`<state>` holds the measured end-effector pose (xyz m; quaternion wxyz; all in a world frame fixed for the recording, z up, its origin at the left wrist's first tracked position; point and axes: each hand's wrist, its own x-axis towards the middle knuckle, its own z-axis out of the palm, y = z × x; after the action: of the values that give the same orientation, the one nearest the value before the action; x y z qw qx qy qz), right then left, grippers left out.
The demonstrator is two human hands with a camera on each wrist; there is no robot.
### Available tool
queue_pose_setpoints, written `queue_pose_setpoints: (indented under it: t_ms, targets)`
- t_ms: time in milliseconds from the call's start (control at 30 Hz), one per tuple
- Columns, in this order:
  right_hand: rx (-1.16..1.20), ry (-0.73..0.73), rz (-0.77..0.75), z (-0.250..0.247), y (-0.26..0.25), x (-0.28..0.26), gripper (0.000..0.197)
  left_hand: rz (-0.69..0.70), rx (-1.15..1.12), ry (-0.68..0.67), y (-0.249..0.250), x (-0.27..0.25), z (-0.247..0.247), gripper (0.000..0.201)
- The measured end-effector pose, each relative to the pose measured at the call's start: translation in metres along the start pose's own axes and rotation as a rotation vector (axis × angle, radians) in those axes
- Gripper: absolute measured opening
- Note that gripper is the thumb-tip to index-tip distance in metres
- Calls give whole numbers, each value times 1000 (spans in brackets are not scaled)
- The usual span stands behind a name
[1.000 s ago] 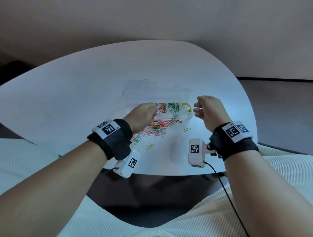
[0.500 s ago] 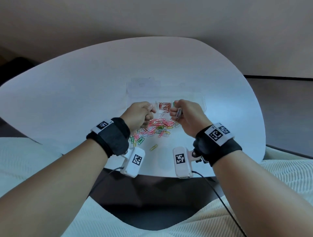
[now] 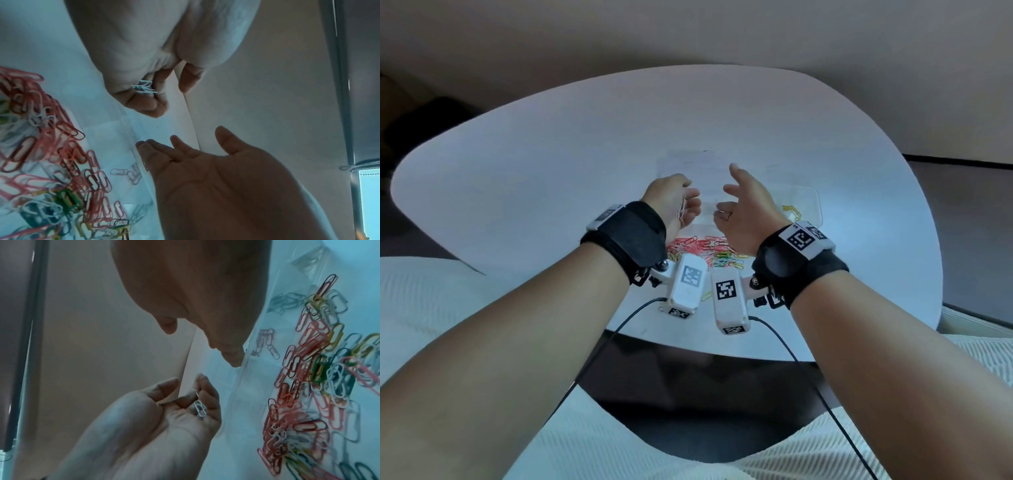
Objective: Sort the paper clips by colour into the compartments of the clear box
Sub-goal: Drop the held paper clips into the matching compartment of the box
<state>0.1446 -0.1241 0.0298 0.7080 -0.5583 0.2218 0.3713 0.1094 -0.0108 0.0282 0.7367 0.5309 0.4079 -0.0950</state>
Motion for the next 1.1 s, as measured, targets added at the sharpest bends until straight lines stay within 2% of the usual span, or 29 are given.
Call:
queue_pose_setpoints:
  t_ms: [100, 200, 233, 300, 367, 533, 667, 767, 867, 1000, 1100]
  targets:
    - [-60, 19, -64, -7, -3, -6, 58, 9, -27, -45, 5, 5, 4, 40]
    - [-131, 35, -133, -22, -4, -15, 58, 26, 103, -132, 6, 10, 7, 48]
    - [-157, 30, -146, -29, -3, -20, 59, 32, 164, -156, 5, 8, 8, 45]
    - [-221, 22, -160, -41, -1, -28, 56, 31, 260, -191, 3, 4, 8, 26]
    - [-298, 22, -171, -51, 0, -35, 47, 59, 337, -205, 2, 0, 6, 19]
    - [-491, -14, -212, -65, 5, -58, 22, 381, 694, -184, 0, -14, -9, 20]
    - [-823, -35, -325, -69, 23, -63, 9, 499, 1032, -169, -11, -37, -30, 15]
    - [-1100, -39, -456, -69, 48, -57, 6, 455, 1214, -147, -25, -41, -50, 12]
    - [-1334, -66, -538, -63, 66, -48, 11, 383, 1328, -127, -37, -34, -64, 11]
    - [-1595, -230, -485, -63, 83, -40, 30, 305, 1470, -187, -59, -29, -72, 15]
    - [-1727, -301, -438, -68, 96, -35, 38, 325, 1541, -248, -72, -27, -74, 17]
